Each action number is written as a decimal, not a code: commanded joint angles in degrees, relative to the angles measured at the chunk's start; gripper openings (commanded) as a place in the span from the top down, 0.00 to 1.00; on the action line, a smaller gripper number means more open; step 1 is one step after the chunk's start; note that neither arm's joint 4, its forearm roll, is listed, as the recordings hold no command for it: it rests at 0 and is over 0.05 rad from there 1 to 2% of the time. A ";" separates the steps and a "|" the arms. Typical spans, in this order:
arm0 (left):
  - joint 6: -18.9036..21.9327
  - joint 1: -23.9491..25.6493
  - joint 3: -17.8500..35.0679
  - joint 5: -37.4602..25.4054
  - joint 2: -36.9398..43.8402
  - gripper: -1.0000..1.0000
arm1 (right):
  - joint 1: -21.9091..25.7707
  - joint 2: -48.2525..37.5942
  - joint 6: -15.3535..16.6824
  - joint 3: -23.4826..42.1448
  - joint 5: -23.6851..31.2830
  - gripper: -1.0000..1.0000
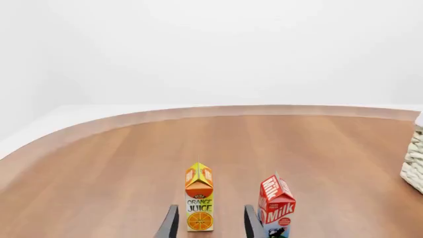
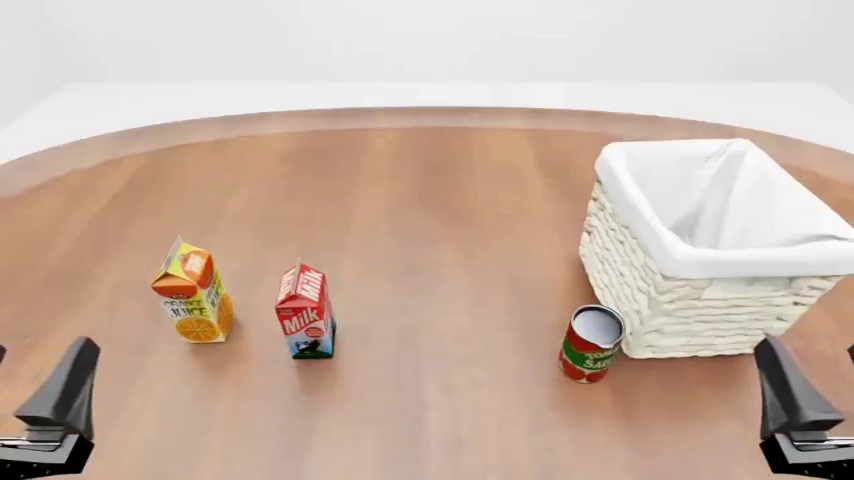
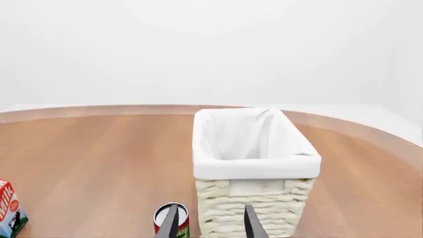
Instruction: Pick the milk and place it in the basket.
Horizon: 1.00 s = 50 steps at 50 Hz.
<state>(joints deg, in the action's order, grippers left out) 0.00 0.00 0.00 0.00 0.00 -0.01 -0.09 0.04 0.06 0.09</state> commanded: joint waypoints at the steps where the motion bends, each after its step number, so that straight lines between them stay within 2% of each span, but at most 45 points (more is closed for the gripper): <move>1: 0.00 0.00 0.00 0.00 0.00 0.00 | 0.14 -0.29 0.17 0.05 0.26 0.00; 12: 0.00 0.00 0.00 0.00 0.00 0.00 | 1.31 -2.60 -0.03 1.56 0.29 0.00; 13: 0.00 0.00 0.00 0.00 0.00 0.00 | 2.25 -0.77 -1.22 2.99 2.82 0.00; 18: 0.00 0.00 0.00 0.00 0.00 0.00 | 2.44 -4.46 -2.37 5.46 4.24 0.00; 22: 0.00 0.00 0.00 0.00 0.00 0.00 | 4.43 -4.14 -4.15 8.78 7.93 0.00; 28: 0.00 0.00 0.00 0.00 0.00 0.00 | 6.29 -2.79 -5.06 13.81 13.23 0.00; 38: 0.00 0.00 0.00 0.00 0.00 0.00 | 9.93 -5.98 -5.31 22.15 18.65 0.00; 50: 0.00 0.00 0.00 0.00 0.00 0.00 | 13.35 -13.13 -6.28 28.19 18.79 0.00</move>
<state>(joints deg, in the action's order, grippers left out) 0.00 0.00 0.00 0.00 0.00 10.52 -8.27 -5.18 22.80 17.39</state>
